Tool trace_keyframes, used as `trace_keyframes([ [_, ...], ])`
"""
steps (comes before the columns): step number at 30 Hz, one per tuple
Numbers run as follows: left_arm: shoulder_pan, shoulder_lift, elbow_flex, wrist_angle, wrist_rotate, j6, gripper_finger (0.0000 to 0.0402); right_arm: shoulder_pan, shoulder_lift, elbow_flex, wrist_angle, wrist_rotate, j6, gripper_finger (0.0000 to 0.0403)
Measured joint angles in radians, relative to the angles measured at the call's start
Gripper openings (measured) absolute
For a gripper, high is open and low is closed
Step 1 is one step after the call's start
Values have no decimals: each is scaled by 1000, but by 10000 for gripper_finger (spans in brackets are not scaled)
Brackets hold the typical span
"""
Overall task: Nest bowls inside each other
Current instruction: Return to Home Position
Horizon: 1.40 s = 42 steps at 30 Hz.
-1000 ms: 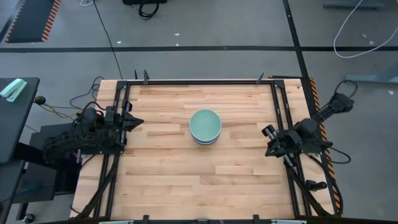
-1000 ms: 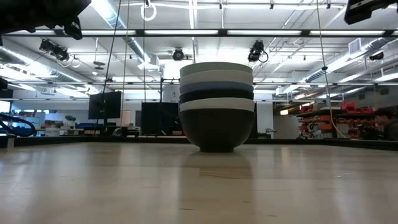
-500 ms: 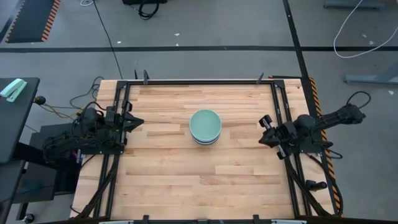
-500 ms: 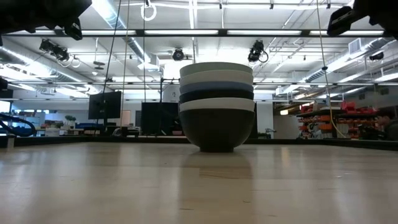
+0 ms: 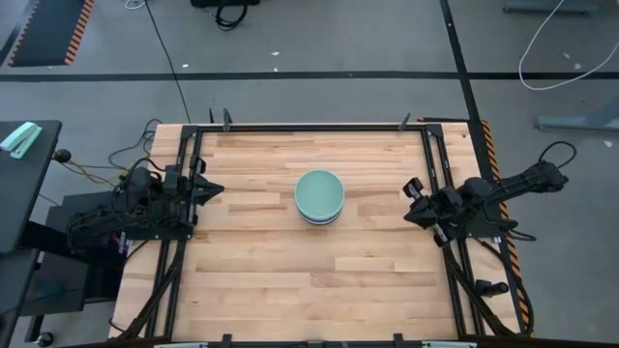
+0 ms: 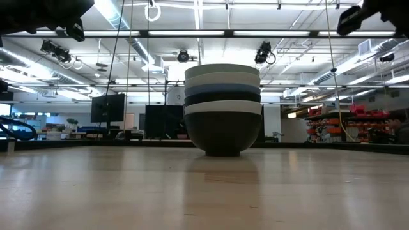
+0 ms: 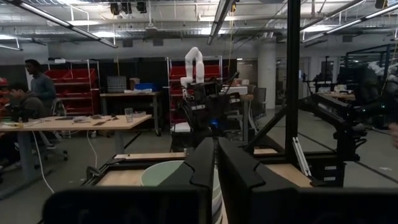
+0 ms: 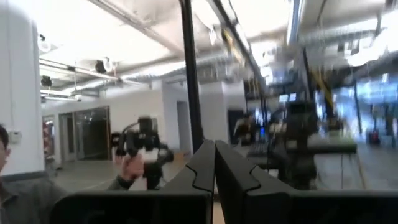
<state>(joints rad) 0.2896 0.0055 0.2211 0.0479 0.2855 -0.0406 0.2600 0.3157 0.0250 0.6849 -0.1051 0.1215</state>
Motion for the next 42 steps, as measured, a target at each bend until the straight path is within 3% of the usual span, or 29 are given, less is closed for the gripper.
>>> trace_keyframes([
  [3,0,0,0,6,0,0,33,0,-1,0,110,-9,-38,19],
  [9,0,0,0,11,0,-13,33,-1,-18,1,283,-151,-72,18],
  [25,0,0,0,-1,0,-16,31,-70,-157,1,207,-189,-42,18],
  [42,0,0,0,142,-4,-42,23,-78,-316,2,101,-200,-40,18],
])
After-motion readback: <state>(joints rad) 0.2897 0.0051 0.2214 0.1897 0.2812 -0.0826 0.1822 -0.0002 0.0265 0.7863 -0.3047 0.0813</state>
